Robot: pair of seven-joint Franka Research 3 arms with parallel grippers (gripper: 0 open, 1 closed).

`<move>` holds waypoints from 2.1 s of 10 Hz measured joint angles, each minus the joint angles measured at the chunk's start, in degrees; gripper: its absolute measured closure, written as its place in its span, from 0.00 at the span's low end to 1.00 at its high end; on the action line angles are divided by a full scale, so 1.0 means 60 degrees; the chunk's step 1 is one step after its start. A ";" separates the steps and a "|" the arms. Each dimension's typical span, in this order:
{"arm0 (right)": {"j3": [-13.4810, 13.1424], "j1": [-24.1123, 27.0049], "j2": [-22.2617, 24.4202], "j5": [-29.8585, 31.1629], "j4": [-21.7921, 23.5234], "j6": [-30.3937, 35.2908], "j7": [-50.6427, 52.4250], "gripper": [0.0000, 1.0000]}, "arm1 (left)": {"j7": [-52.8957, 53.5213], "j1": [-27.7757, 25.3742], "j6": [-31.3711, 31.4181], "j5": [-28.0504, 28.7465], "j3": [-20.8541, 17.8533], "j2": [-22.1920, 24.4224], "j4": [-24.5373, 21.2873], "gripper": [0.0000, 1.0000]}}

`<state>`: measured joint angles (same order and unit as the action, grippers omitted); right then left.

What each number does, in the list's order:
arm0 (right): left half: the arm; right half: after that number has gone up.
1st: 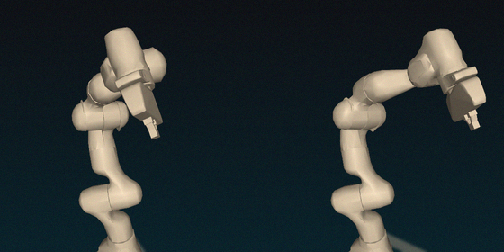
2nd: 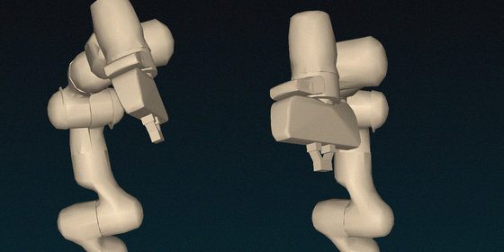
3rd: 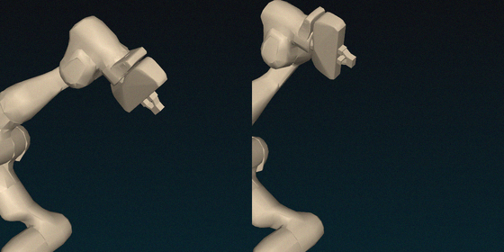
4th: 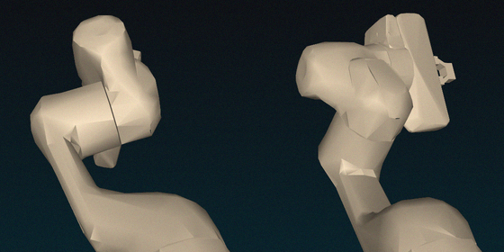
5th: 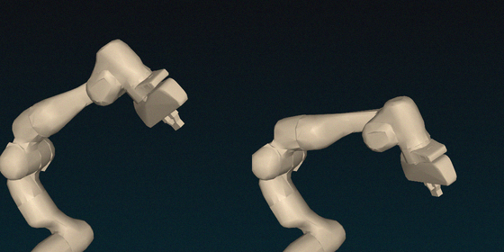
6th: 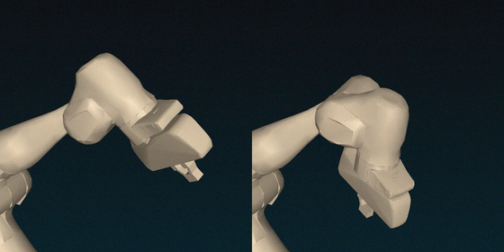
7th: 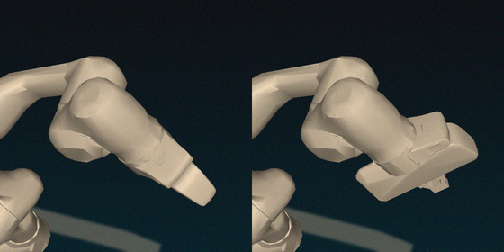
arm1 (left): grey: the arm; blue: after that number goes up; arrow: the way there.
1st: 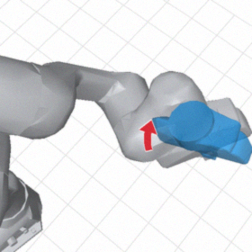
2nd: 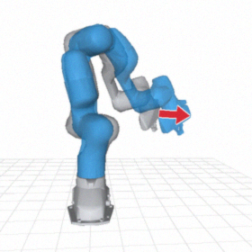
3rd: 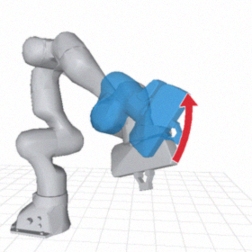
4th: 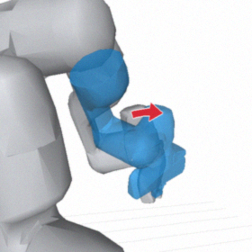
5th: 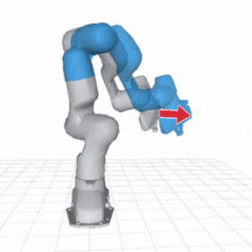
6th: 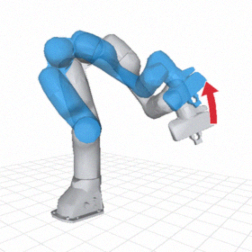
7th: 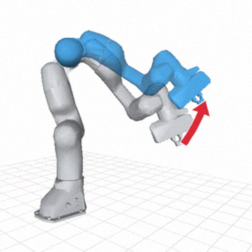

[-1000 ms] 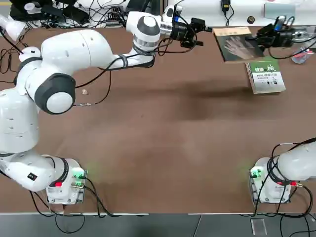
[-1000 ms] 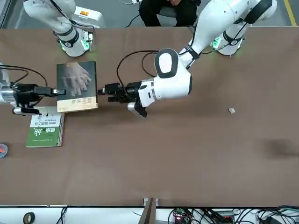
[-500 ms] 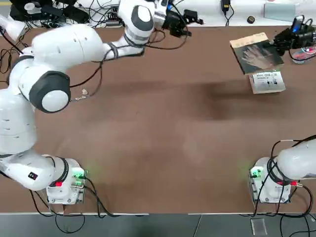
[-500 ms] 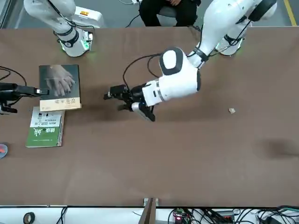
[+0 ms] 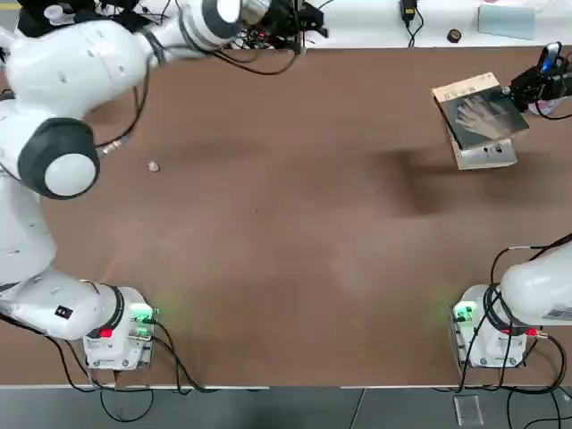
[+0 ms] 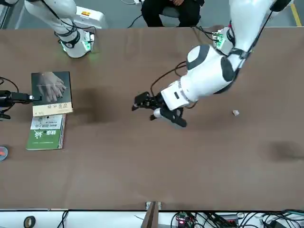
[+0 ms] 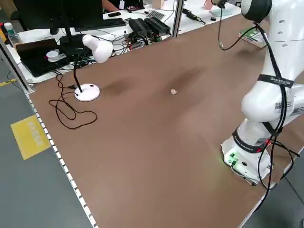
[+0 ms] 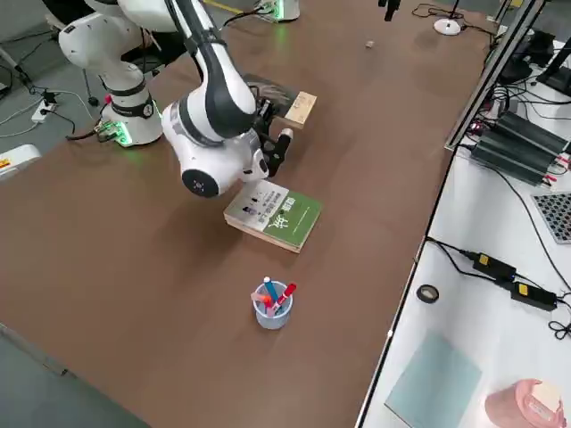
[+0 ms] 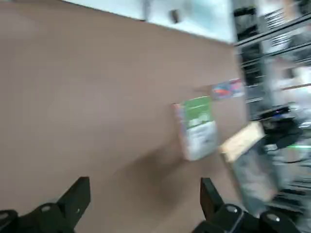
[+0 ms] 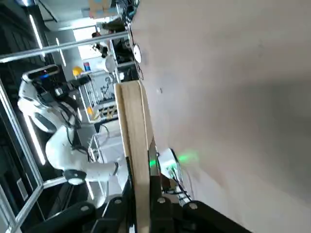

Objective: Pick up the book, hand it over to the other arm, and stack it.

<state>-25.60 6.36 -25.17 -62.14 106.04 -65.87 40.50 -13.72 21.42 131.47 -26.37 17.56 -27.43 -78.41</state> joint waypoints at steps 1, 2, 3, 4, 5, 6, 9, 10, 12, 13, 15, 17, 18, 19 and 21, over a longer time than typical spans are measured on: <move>-0.0003 0.0133 -0.0279 0.0123 -0.0194 0.0208 0.0293 0.85 | -0.0264 -0.0215 -0.0688 0.0634 -0.0005 0.0243 -0.0006 0.00; -0.0005 0.0248 -0.0514 0.0176 -0.0345 0.0382 0.0544 0.85 | -0.0351 -0.0429 -0.1358 0.1095 -0.0013 0.0453 -0.0025 0.00; -0.0007 0.0360 -0.0713 0.0230 -0.0487 0.0552 0.0718 0.85 | -0.0345 -0.0641 -0.1924 0.1519 -0.0020 0.0611 -0.0065 0.00; -0.0007 0.0477 -0.0904 0.0342 -0.0655 0.0703 0.0910 0.85 | -0.0278 -0.0864 -0.2413 0.1989 -0.0026 0.0721 -0.0103 0.00; -0.0010 0.0588 -0.1087 0.0500 -0.0859 0.0773 0.1159 0.85 | -0.0111 -0.1098 -0.2823 0.2385 -0.0033 0.0800 -0.0142 0.00; -0.0013 0.0722 -0.1284 0.0578 -0.1067 0.0786 0.1390 0.85 | 0.0118 -0.1365 -0.3226 0.2715 -0.0041 0.0851 -0.0160 0.00; -0.0018 0.1198 -0.1924 0.0805 -0.1842 0.0983 0.1808 0.85 | 0.0992 -0.2464 -0.4237 0.3326 -0.0080 0.0922 -0.0181 0.00; -0.0020 0.1340 -0.2115 0.0851 -0.2116 0.1150 0.1839 0.85 | 0.1532 -0.2927 -0.4549 0.3388 -0.0085 0.0943 -0.0182 0.00; -0.0021 0.1587 -0.2423 0.0853 -0.2601 0.1254 0.1842 0.85 | 0.2539 -0.3685 -0.5065 0.3617 -0.0088 0.1038 -0.0186 0.00; -0.0021 0.1682 -0.2579 0.0833 -0.2866 0.1256 0.1842 0.85 | 0.2853 -0.3957 -0.5237 0.3818 -0.0088 0.1097 -0.0188 0.00; -0.0019 0.1806 -0.2988 0.0603 -0.3312 0.1223 0.1842 0.85 | 0.3057 -0.4306 -0.5454 0.4227 -0.0085 0.1223 -0.0202 0.00; -0.0020 0.1892 -0.3373 0.0315 -0.3599 0.0918 0.1843 0.85 | 0.3067 -0.4600 -0.5563 0.4366 -0.0078 0.1314 -0.0228 0.00; -0.0020 0.1948 -0.3528 0.0162 -0.3685 0.0693 0.1843 0.85 | 0.3102 -0.4727 -0.5633 0.4373 -0.0082 0.1332 -0.0235 0.00; -0.0020 0.2015 -0.3665 0.0030 -0.3784 0.0529 0.1843 0.85 | 0.3142 -0.4804 -0.5709 0.4373 -0.0085 0.1341 -0.0242 0.00; -0.0023 0.2158 -0.3864 -0.0042 -0.4012 0.0243 0.1843 0.85 | 0.3154 -0.4783 -0.6094 0.4383 -0.0243 0.1374 -0.0254 0.00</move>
<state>-25.73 19.31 -48.35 -62.40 81.96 -64.42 51.55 5.20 -7.27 94.90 -0.07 16.10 -19.19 -79.93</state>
